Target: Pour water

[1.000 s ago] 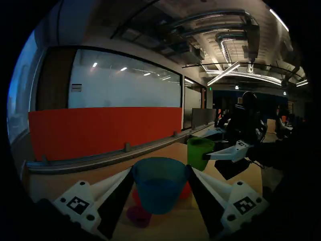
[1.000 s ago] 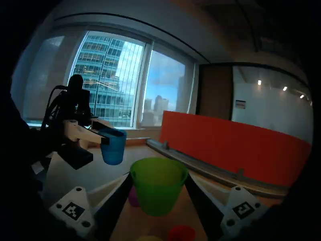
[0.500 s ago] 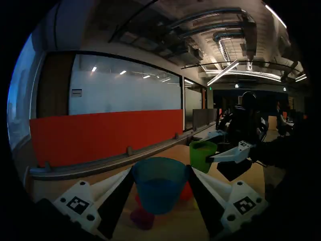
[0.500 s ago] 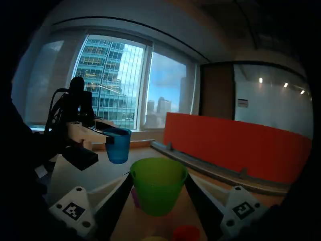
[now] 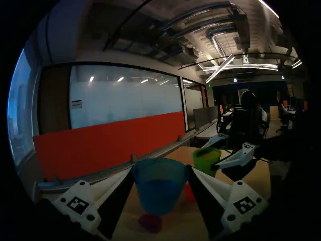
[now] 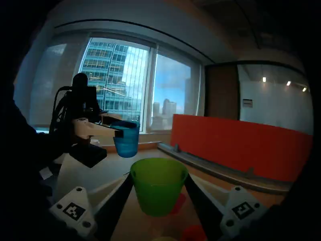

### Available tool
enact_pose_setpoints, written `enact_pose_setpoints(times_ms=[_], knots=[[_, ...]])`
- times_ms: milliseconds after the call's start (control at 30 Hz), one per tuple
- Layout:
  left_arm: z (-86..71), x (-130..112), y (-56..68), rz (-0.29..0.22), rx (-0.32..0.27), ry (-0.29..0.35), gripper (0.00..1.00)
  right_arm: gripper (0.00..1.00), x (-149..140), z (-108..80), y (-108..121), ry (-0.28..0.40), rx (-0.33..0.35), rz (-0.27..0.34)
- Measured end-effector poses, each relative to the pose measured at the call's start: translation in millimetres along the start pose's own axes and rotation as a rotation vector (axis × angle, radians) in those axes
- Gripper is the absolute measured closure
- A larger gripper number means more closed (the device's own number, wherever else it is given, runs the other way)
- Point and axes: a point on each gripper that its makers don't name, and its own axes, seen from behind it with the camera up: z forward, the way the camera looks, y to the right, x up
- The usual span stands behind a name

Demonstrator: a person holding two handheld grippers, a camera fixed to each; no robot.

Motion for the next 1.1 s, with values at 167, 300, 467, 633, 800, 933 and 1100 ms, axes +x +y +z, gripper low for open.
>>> enact_pose_setpoints(times_ms=[167,300,467,633,800,933,1100], knots=[[-2.1,9,0.1,0.052,0.013,0.009,0.11,0.09,-3,2.5,-10,-0.001,0.021,0.006],[-2.9,14,-1.0,0.102,0.027,0.007,0.1,0.09,-6,4.9,-17,-0.001,0.036,0.008],[-3.1,22,2.1,0.159,0.033,0.011,0.11,0.09,-6,7.9,-26,0.001,0.061,0.012],[-3.0,30,5.5,0.213,0.037,0.014,0.11,0.09,-10,10.4,-35,-0.002,0.083,0.01],[-1.3,35,5.1,0.265,0.046,0.011,0.11,0.09,-12,13.5,-43,-0.005,0.103,0.008],[-0.6,39,5.9,0.308,0.048,0.006,0.11,0.09,-13,16.1,-51,-0.004,0.119,0.007],[-0.4,43,10.0,0.36,0.042,-0.004,0.11,0.09,-13,19.3,-59,-0.004,0.136,0.004]])
